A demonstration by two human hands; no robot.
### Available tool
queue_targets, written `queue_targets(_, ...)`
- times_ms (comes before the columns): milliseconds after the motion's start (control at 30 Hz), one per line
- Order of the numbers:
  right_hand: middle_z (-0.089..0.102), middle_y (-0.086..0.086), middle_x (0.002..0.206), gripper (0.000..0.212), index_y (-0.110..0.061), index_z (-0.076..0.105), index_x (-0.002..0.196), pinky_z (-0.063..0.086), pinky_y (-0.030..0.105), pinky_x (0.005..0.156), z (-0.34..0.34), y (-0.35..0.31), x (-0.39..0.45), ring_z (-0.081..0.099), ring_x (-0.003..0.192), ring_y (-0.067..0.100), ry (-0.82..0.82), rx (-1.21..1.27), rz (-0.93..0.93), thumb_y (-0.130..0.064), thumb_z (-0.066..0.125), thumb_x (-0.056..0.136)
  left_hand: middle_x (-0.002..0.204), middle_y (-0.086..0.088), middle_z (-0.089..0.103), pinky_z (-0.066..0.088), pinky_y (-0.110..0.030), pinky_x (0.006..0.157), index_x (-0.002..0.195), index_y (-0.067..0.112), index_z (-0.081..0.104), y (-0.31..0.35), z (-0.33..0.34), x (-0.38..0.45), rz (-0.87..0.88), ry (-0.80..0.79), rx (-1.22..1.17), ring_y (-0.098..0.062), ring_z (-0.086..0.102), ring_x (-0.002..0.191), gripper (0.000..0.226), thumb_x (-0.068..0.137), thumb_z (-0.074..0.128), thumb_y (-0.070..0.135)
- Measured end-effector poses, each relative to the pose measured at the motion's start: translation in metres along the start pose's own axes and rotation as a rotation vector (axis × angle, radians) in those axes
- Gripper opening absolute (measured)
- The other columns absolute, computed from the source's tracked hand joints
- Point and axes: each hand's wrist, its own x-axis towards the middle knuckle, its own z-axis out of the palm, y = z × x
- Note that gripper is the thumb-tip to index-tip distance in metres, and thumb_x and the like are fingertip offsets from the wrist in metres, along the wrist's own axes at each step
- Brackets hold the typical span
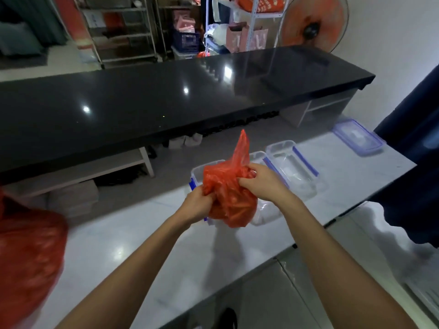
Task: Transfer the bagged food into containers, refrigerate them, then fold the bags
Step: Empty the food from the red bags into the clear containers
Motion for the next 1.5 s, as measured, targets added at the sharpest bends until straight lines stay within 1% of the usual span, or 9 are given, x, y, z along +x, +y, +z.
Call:
queue_targets(300, 0.067, 0.01, 0.085, 0.018, -0.027, 0.067, 0.089, 0.057, 0.038, 0.072, 0.052, 0.023, 0.077, 0.066, 0.08, 0.031, -0.05, -0.277, -0.11, -0.037, 0.057, 0.079, 0.117, 0.0, 0.071, 0.053, -0.039, 0.093, 0.125, 0.028, 0.064, -0.019, -0.01, 0.002, -0.07, 0.228, 0.328, -0.024, 0.065, 0.107, 0.036, 0.098, 0.052, 0.048)
queue_targets(433, 0.061, 0.014, 0.104, 0.038, -0.023, 0.068, 0.104, 0.056, 0.041, 0.08, 0.066, 0.038, 0.092, 0.064, 0.09, 0.036, -0.029, -0.307, -0.075, -0.049, 0.056, 0.079, 0.149, 0.006, 0.047, 0.044, -0.036, 0.108, 0.148, 0.032, 0.044, -0.038, -0.011, -0.012, 0.272, 0.376, 0.508, -0.015, 0.046, 0.134, 0.064, 0.092, 0.06, 0.057)
queue_targets(600, 0.048, 0.005, 0.131, 0.036, -0.03, 0.061, 0.121, 0.05, 0.048, 0.099, 0.06, 0.05, 0.079, 0.053, 0.118, 0.027, 0.011, -0.122, -0.15, -0.042, 0.057, 0.087, 0.17, -0.005, -0.004, 0.014, -0.043, 0.123, 0.161, 0.035, 0.008, -0.064, -0.008, -0.002, 0.613, 0.089, 0.993, -0.027, -0.004, 0.157, 0.095, 0.087, 0.054, 0.071)
queue_targets(733, 0.055, -0.008, 0.141, 0.042, -0.033, 0.054, 0.137, 0.045, 0.037, 0.108, 0.053, 0.066, 0.043, 0.052, 0.127, 0.009, 0.041, 0.05, -0.306, -0.043, 0.056, 0.096, 0.164, -0.014, 0.028, 0.03, -0.05, 0.118, 0.157, 0.034, 0.028, -0.073, -0.014, 0.019, 0.615, 0.087, 1.099, -0.037, 0.027, 0.15, 0.079, 0.088, 0.044, 0.07)
queue_targets(833, 0.013, -0.014, 0.166, 0.078, -0.04, 0.021, 0.157, 0.021, 0.028, 0.12, 0.054, 0.083, 0.015, 0.017, 0.15, 0.005, -0.111, -0.043, -0.361, -0.062, 0.057, 0.091, 0.15, -0.01, 0.049, 0.042, -0.05, 0.109, 0.146, 0.03, 0.05, -0.071, -0.021, 0.029, 0.592, 0.049, 1.111, -0.036, 0.047, 0.136, 0.066, 0.091, 0.041, 0.067)
queue_targets(967, -0.01, -0.01, 0.167, 0.102, -0.042, 0.003, 0.158, 0.015, 0.038, 0.124, 0.066, 0.106, 0.009, -0.003, 0.154, 0.013, -0.134, -0.36, -0.462, -0.071, 0.062, 0.081, 0.133, -0.006, 0.063, 0.052, -0.045, 0.093, 0.129, 0.025, 0.065, -0.065, -0.024, 0.033, 0.673, 0.085, 1.009, -0.032, 0.062, 0.115, 0.045, 0.091, 0.051, 0.043)
queue_targets(1100, 0.035, 0.006, 0.157, 0.082, -0.026, 0.036, 0.153, 0.038, 0.048, 0.115, 0.073, 0.102, 0.016, 0.036, 0.141, 0.025, 0.018, -0.323, -0.473, -0.058, 0.067, 0.084, 0.118, -0.001, 0.071, 0.056, -0.042, 0.087, 0.115, 0.021, 0.072, -0.059, -0.016, 0.032, 0.627, 0.208, 0.742, -0.026, 0.065, 0.105, 0.029, 0.091, 0.056, 0.024)
queue_targets(1300, 0.065, -0.003, 0.127, 0.038, -0.02, 0.063, 0.13, 0.046, 0.027, 0.104, 0.055, 0.064, 0.028, 0.058, 0.115, 0.013, 0.196, -0.05, -0.508, -0.026, 0.07, 0.093, 0.103, 0.008, 0.074, 0.053, -0.03, 0.086, 0.111, 0.021, 0.074, -0.036, -0.005, 0.025, 0.404, 0.317, 0.266, -0.012, 0.066, 0.094, 0.028, 0.096, 0.056, 0.006)
queue_targets(1500, 0.06, -0.015, 0.125, 0.043, -0.026, 0.059, 0.13, 0.041, 0.013, 0.1, 0.03, 0.032, 0.055, 0.054, 0.113, 0.001, 0.205, 0.051, -0.524, -0.016, 0.071, 0.09, 0.087, 0.009, 0.074, 0.058, -0.031, 0.074, 0.096, 0.03, 0.074, -0.014, 0.007, 0.028, 0.233, 0.424, -0.107, -0.008, 0.069, 0.081, 0.018, 0.102, 0.057, 0.029)
